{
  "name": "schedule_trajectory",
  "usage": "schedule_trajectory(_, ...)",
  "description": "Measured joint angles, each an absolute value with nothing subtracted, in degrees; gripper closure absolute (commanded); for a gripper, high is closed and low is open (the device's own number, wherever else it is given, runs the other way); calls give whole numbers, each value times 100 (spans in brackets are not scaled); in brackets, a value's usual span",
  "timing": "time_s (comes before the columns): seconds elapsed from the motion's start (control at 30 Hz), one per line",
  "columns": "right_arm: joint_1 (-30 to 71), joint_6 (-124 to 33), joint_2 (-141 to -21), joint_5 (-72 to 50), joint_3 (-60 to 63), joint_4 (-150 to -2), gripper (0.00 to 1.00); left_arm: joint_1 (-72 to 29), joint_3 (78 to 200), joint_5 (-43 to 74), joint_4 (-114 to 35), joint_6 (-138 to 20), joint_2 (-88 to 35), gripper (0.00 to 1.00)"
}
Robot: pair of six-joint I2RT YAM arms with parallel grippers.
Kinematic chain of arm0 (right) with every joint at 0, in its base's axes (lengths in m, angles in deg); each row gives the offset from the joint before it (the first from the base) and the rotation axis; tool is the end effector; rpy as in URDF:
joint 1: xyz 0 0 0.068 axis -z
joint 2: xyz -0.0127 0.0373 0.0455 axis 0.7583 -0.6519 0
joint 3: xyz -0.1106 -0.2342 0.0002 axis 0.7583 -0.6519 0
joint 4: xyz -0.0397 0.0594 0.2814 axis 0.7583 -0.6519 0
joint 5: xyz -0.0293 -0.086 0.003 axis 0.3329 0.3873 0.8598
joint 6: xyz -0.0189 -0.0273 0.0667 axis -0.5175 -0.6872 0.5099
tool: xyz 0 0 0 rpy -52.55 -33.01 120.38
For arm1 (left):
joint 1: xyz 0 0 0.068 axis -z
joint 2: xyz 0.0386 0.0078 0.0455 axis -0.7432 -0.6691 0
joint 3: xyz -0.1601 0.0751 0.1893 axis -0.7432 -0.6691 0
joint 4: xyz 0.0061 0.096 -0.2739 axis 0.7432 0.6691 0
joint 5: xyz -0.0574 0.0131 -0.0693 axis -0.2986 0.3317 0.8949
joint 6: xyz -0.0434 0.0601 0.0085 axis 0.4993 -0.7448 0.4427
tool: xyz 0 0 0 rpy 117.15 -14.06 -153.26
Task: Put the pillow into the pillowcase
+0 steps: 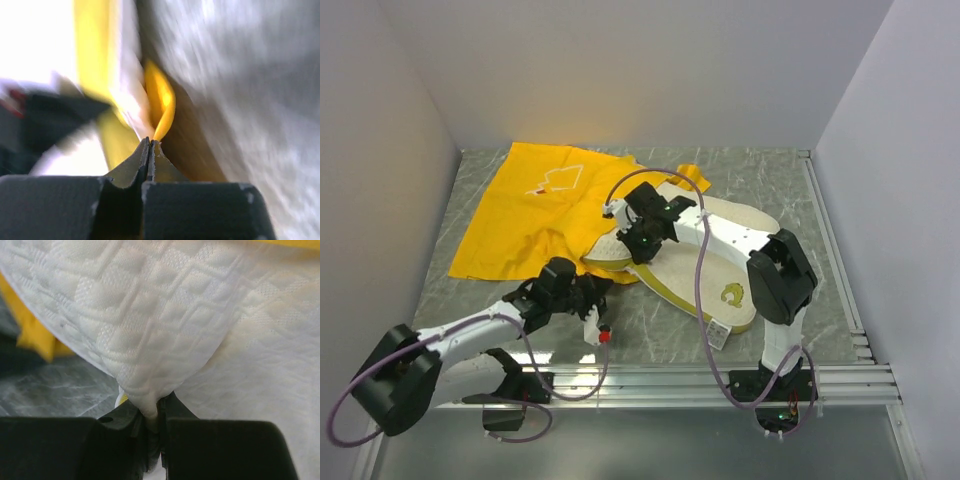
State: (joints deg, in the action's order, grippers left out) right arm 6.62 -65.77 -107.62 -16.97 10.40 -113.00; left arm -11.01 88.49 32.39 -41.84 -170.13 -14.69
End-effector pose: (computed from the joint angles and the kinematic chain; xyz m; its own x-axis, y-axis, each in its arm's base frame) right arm 0.3117 0.3081 0.1792 -0.4561 -0.7217 -0.5207 -0.8704 0.4836 0.0920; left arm 0.1901 -0.1764 0.1167 0.8819 0.4542 -0.1265 0.3496 -0.4501 0.8217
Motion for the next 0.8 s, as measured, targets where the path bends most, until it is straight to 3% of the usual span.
schedule_trajectory(0.23, 670, -6184, -11076, -2331, 1531, -11584, 100, 442, 8858, 3101, -3655, -16172, -487, 100)
schedule_trajectory(0.53, 672, -5522, -11795, -3030, 1885, -11697, 100, 1592, 8921, 2703, -3581, -14788, -885, 98)
schedule_trajectory(0.57, 672, -5432, -11918, -3109, 1883, -11678, 100, 1664, 8921, 2640, -3548, -14705, -870, 79)
schedule_trajectory(0.67, 688, -5156, -12123, -3382, 1783, -11394, 100, 1858, 9004, 2668, -3264, -14040, -636, 57)
schedule_trajectory(0.7, 705, -5080, -12123, -3480, 1724, -11225, 95, 1941, 9157, 2725, -3011, -13702, -461, 53)
schedule_trajectory(0.8, 769, -4910, -12012, -3712, 1569, -10852, 62, 2007, 9951, 2786, -2357, -12460, 256, 42)
